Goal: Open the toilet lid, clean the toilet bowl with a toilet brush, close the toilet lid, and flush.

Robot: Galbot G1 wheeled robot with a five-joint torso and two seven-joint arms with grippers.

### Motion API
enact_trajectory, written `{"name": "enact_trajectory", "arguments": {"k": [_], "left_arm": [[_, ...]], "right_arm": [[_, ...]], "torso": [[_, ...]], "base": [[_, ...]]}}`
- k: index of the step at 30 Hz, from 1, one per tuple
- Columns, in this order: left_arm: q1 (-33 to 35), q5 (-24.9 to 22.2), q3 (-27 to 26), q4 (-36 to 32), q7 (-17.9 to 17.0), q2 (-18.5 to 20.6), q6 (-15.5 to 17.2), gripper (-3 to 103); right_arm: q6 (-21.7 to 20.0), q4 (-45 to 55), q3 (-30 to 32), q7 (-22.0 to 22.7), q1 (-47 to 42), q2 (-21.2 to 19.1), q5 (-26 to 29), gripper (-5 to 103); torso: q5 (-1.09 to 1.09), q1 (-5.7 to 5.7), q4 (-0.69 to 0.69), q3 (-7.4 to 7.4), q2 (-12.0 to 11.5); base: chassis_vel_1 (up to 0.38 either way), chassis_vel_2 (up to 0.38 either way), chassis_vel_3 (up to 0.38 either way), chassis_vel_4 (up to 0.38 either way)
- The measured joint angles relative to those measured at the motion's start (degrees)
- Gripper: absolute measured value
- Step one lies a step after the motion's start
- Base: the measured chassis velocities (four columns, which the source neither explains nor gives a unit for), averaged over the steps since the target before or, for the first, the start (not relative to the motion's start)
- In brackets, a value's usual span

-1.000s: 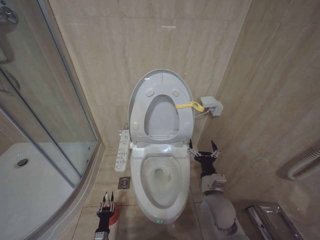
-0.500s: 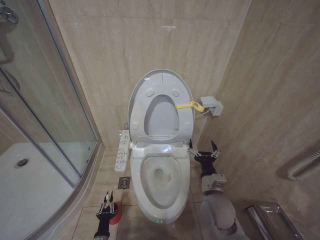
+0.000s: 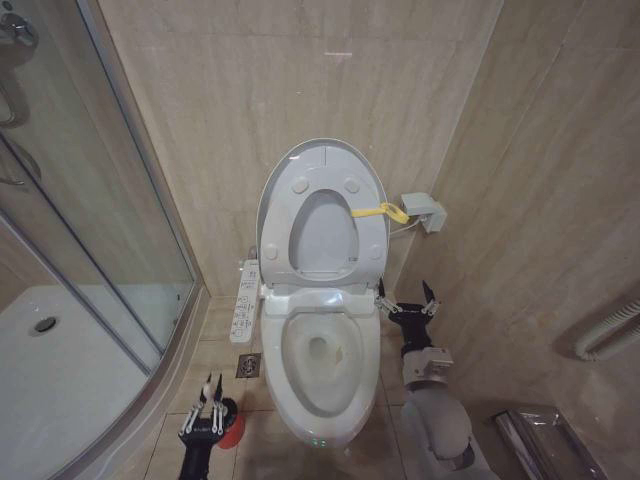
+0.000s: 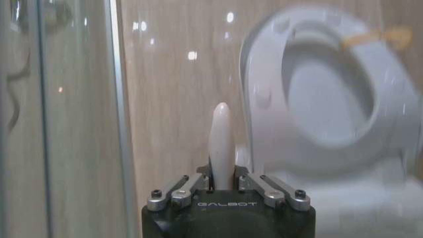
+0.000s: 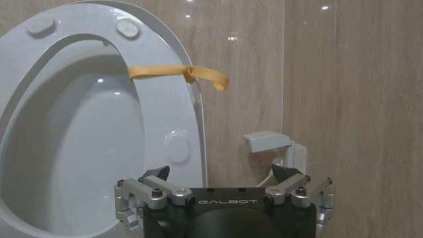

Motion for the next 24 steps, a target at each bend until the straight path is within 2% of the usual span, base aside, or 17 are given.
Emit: {"name": "enact_trajectory", "arguments": {"k": [5,8,9,12,13,16,18,21,24], "left_arm": [[0.94,-0.31,0.84,-6.55,0.63,1.04,2.30,19],[0.70,-0.90,2.42,-14.56,2.85,3.20,6.44,19],[0.70,-0.90,2.42,-14.56,2.85,3.20,6.44,19],[-1.93,-4.21,4.35,-17.46,3.35,4.78,9.94,19],[-1.93,-4.21,4.35,-17.46,3.35,4.78,9.94,19],[-7.85,-9.27,6.83,-17.57,4.22,6.69,13.35,19],[-9.99,-11.00,7.77,-16.93,4.50,7.33,14.22,19],[-16.90,-15.52,11.37,-12.55,4.95,8.42,15.88,19],[-20.63,-16.81,13.94,-9.12,5.13,8.64,16.52,19]], "right_arm": [[0.00,0.00,0.00,0.00,0.00,0.00,0.00,100],[0.00,0.00,0.00,0.00,0.00,0.00,0.00,100],[0.00,0.00,0.00,0.00,0.00,0.00,0.00,100],[0.00,0.00,0.00,0.00,0.00,0.00,0.00,100],[0.00,0.00,0.00,0.00,0.00,0.00,0.00,100],[0.00,0.00,-0.01,0.00,0.00,0.00,0.00,100],[0.00,0.00,0.01,0.00,0.01,0.00,0.00,100],[0.00,0.00,0.01,0.00,0.01,0.00,0.00,100],[0.00,0.00,0.01,0.00,0.01,0.00,0.00,100]], "torso": [[-0.01,0.00,0.00,0.00,0.00],[0.00,0.00,0.00,0.00,0.00],[0.00,0.00,0.00,0.00,0.00],[0.00,0.00,0.00,0.00,0.00],[0.00,0.00,0.00,0.00,0.00],[0.00,0.00,-0.01,0.00,0.00],[-0.01,0.00,0.00,0.00,0.00],[-0.01,0.01,-0.02,0.01,0.00],[0.00,0.01,-0.01,0.01,-0.01]], "base": [[0.000,0.000,0.000,0.000],[0.000,0.000,0.000,0.000],[0.000,0.000,0.000,0.000],[0.000,0.000,0.000,0.000],[0.000,0.000,0.000,0.000],[0.000,0.000,0.000,0.000],[0.000,0.000,0.000,0.000],[0.000,0.000,0.000,0.000],[0.000,0.000,0.000,0.000]]}}
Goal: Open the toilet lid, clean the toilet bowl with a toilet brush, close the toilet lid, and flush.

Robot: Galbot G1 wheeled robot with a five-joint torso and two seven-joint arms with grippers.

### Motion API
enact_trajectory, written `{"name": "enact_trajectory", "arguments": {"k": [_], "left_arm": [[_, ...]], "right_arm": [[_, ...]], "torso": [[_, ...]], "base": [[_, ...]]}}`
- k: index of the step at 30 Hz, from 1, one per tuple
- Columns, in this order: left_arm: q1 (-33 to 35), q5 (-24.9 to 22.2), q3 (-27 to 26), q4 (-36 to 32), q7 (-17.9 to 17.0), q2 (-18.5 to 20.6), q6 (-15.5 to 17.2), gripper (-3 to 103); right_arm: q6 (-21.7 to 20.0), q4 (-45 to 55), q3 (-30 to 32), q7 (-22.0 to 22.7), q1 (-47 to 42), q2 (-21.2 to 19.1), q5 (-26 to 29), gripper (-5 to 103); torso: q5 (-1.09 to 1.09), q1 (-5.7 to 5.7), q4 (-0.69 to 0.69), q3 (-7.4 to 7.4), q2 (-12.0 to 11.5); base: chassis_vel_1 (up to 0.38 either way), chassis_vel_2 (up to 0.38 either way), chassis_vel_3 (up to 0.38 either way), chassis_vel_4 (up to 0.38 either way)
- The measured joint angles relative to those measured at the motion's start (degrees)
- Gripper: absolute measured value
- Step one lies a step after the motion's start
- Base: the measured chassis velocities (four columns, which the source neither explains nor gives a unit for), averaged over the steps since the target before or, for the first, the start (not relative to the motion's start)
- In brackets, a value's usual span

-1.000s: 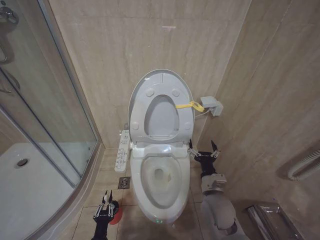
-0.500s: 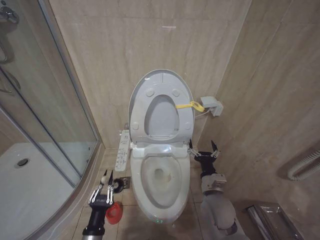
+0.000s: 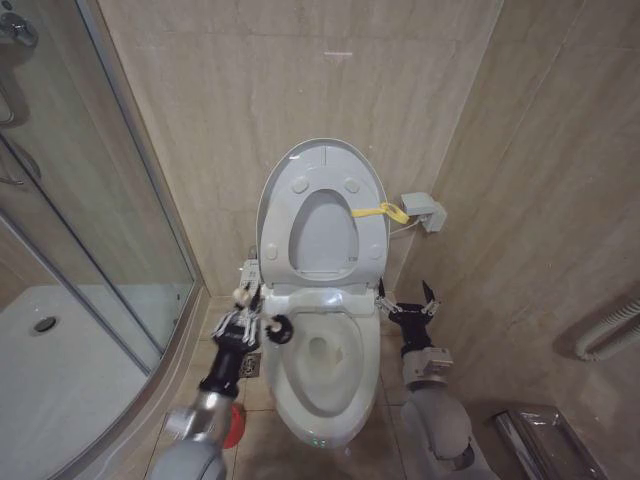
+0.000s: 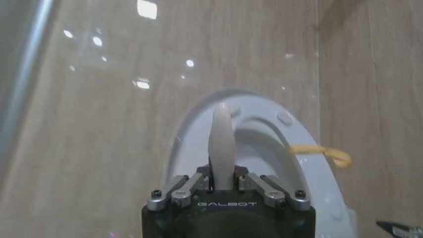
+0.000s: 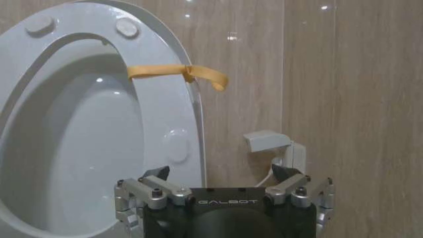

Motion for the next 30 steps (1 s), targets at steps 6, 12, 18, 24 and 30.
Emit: {"name": "enact_trajectory", "arguments": {"k": [6,12,18,24,30], "left_arm": [[-7.78,-0.67,9.16,10.51,-0.05,0.27,0.78,19],[-16.14,1.92,13.98,21.47,-0.84,-0.61,0.27,19],[-24.86,2.30,16.98,34.40,-0.59,-2.29,-2.56,19],[-29.02,0.99,19.75,42.04,-0.06,-4.43,-4.31,19],[-30.48,0.82,21.64,48.09,0.55,-6.42,-6.38,19]], "right_arm": [[0.00,0.00,-0.01,0.00,0.00,0.00,0.00,100],[0.00,0.00,-0.01,0.00,0.00,0.00,0.00,100],[0.00,0.00,0.00,0.00,0.00,0.00,0.00,100],[0.00,0.00,0.00,0.00,0.00,0.00,0.00,100],[0.00,0.00,0.00,0.00,0.00,0.00,0.00,100]], "torso": [[0.00,0.00,0.02,0.00,0.00],[0.00,0.00,0.01,0.00,0.00],[0.01,0.00,0.02,0.00,0.00],[0.01,0.00,0.01,0.00,0.00],[0.01,0.00,0.01,-0.01,0.00]], "base": [[0.000,0.000,0.000,0.000],[0.000,0.000,0.000,0.000],[0.000,0.000,0.000,0.000],[0.000,0.000,0.000,0.000],[0.000,0.000,0.000,0.000]]}}
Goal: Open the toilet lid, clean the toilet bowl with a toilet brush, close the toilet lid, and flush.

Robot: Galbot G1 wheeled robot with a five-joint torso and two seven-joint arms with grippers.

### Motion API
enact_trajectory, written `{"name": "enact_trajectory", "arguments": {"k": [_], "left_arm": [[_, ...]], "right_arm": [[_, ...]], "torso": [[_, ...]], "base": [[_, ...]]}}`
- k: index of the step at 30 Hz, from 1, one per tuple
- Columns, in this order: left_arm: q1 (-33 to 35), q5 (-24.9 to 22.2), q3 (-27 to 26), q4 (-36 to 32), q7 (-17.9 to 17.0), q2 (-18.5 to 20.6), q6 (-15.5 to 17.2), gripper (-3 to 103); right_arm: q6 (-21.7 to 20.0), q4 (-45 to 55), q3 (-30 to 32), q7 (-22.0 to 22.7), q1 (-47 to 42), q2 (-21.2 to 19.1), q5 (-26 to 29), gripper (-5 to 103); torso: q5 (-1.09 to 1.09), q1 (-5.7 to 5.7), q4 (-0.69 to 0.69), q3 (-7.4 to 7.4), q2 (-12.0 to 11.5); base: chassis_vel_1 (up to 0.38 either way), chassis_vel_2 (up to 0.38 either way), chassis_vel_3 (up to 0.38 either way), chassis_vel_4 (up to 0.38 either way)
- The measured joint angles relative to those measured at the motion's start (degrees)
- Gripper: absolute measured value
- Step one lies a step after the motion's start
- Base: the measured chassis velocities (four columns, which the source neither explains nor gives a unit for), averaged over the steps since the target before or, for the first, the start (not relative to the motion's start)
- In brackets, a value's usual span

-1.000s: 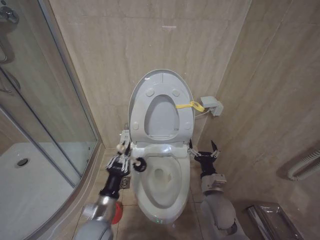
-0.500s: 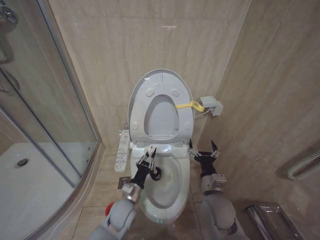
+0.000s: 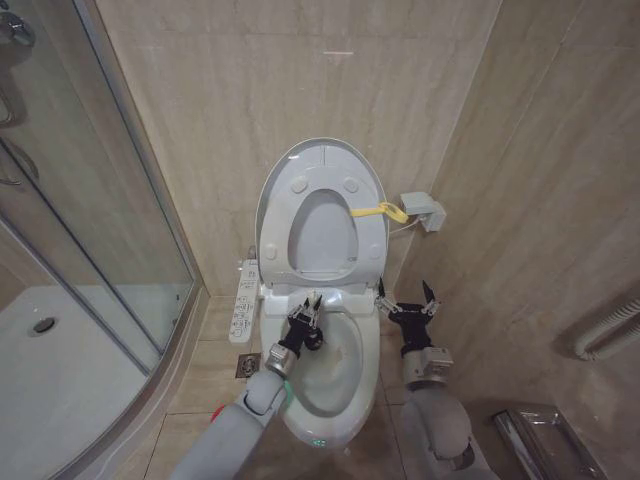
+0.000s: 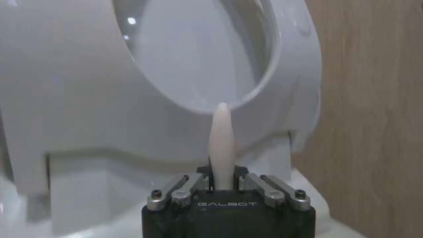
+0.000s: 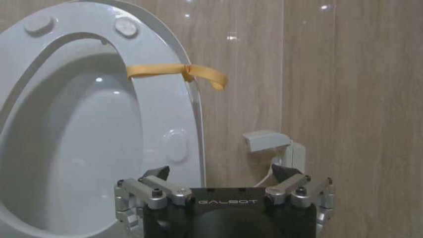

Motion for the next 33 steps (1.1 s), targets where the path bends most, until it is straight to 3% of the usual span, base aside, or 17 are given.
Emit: {"name": "enact_trajectory", "arguments": {"k": [12,26,33], "left_arm": [[-1.81,-2.36,3.16,7.54,2.71,-0.53,-4.57,19],[-1.39,0.35,5.70,-3.25,1.09,-1.41,-1.68,19],[-2.33,1.05,4.52,5.02,2.55,-1.93,-4.17,19]], "right_arm": [[0.00,0.00,0.00,0.00,0.00,0.00,0.00,100],[0.00,0.00,0.00,0.00,0.00,0.00,0.00,100],[0.00,0.00,0.00,0.00,0.00,0.00,0.00,100]], "torso": [[-0.01,0.00,0.01,0.00,0.00],[-0.01,-0.01,-0.01,0.00,0.01],[-0.01,-0.01,0.01,0.00,0.01]], "base": [[0.000,0.000,0.000,0.000],[0.000,0.000,0.000,0.000],[0.000,0.000,0.000,0.000]]}}
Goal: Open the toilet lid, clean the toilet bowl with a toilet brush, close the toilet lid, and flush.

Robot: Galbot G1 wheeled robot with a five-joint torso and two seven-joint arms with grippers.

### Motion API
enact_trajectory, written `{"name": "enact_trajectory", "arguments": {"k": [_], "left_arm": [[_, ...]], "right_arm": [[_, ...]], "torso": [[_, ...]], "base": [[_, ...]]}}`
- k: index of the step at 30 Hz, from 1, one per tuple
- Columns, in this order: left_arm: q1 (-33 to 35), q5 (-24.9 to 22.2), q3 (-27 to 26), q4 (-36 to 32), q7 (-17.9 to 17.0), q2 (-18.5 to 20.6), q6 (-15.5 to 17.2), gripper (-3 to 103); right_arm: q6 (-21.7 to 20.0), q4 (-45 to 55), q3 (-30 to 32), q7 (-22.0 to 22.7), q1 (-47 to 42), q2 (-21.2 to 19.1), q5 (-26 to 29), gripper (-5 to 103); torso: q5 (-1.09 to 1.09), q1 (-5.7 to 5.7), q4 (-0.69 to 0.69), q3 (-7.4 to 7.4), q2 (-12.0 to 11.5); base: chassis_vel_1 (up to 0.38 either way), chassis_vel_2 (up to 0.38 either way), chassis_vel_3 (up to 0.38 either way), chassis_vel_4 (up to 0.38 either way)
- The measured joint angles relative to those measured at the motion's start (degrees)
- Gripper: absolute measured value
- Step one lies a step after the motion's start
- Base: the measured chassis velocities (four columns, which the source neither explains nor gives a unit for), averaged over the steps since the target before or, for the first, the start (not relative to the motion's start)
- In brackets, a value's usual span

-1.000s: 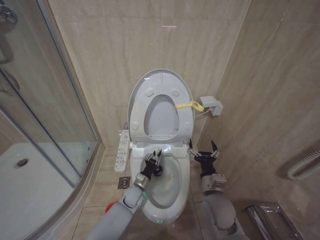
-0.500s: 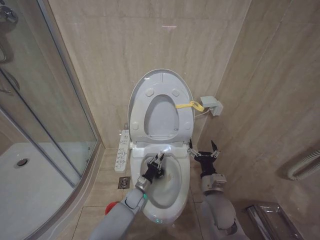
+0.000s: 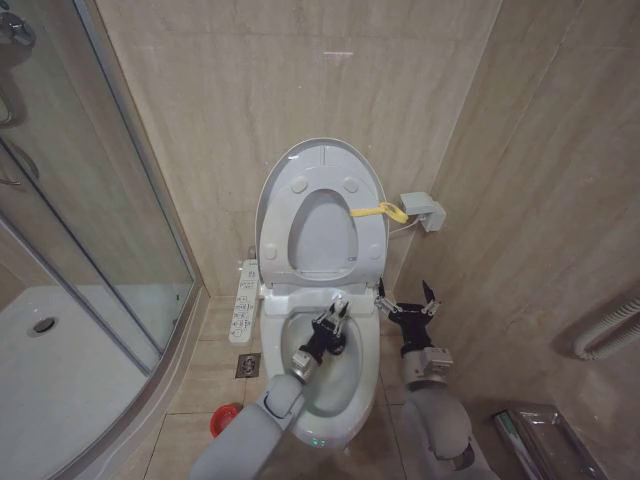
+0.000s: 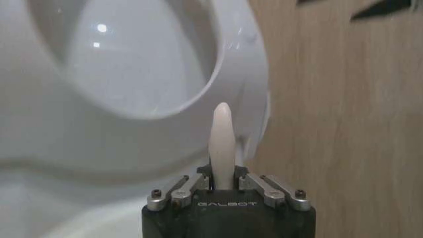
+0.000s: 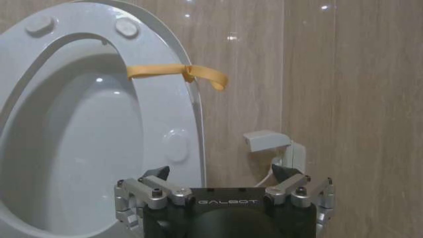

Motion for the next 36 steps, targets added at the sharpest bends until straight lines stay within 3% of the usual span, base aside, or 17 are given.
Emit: {"name": "enact_trajectory", "arguments": {"k": [6,13,17,19,23,28,36], "left_arm": [[-0.37,1.07,-0.56,4.10,0.65,-0.28,-1.66,19],[1.62,0.96,0.65,-6.52,-0.93,-1.52,0.91,19],[2.78,1.05,1.11,-8.48,-1.09,-1.61,1.27,19],[2.92,1.08,1.11,-8.34,-1.07,-1.59,1.23,19],[2.26,2.80,-1.34,0.23,0.01,-1.03,-1.84,19],[1.73,3.17,-2.28,1.63,-0.01,-0.71,-2.18,19],[3.32,1.96,-0.30,-8.26,-0.53,-0.70,-0.29,19]], "right_arm": [[0.00,0.00,0.00,0.00,0.00,0.00,0.00,100],[0.00,0.00,0.00,0.00,0.00,0.00,0.00,100],[0.00,0.00,0.00,0.00,0.00,0.00,0.00,100],[0.00,0.00,0.00,0.00,0.00,0.00,0.00,100],[0.00,0.00,0.00,0.00,0.00,0.00,0.00,100],[0.00,0.00,0.00,0.00,0.00,0.00,0.00,100],[0.00,0.00,0.00,0.00,0.00,0.00,0.00,100]], "torso": [[0.00,0.00,0.00,0.00,0.00],[0.00,0.00,-0.04,0.01,0.00],[0.00,0.00,-0.01,0.00,0.00],[0.00,0.00,-0.01,0.00,0.00],[0.00,0.00,-0.01,0.00,0.00],[-0.01,0.00,0.00,0.01,0.00],[-0.01,0.00,-0.03,0.00,0.00]], "base": [[0.000,0.000,0.000,0.000],[0.000,0.000,0.000,0.000],[0.000,0.000,0.000,0.000],[0.000,0.000,0.000,0.000],[0.000,0.000,0.000,0.000],[0.000,0.000,0.000,0.000],[0.000,0.000,0.000,0.000]]}}
